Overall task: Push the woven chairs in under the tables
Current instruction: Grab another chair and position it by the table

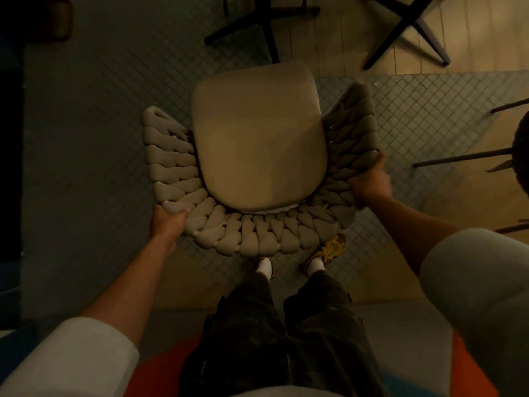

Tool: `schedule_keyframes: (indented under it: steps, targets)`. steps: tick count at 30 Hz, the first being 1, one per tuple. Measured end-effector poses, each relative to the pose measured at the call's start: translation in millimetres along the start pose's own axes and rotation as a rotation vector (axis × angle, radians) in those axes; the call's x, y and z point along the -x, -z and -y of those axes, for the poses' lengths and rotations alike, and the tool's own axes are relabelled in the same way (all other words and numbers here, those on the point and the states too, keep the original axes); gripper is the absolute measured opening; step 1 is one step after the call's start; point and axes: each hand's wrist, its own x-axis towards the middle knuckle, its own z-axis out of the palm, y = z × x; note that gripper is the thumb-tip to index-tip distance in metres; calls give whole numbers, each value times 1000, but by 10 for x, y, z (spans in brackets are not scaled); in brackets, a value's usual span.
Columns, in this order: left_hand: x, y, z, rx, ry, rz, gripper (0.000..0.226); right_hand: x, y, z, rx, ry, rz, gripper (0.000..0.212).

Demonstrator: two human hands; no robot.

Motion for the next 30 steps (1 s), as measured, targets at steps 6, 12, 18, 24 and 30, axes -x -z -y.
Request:
schedule_keyframes:
  steps: [6,12,18,24,30]
  targets:
    - [-49,-21,34,-70,-39,-21,60,215,-28,-167,-33,31,-18,87]
    - [-49,42,45,-211,-39,-36,76,649,-133,-448,-112,2,-41,89]
    - [53,120,57,-206,-79,-15,76,716,-87,-507,-78,1,7,96]
    - [232,142,7,-264,-161,-22,67,795,-16,-492,110,72,-3,99]
    - [626,115,110,-546,-375,-56,95,1079,-84,-513,559,518,-141,71]
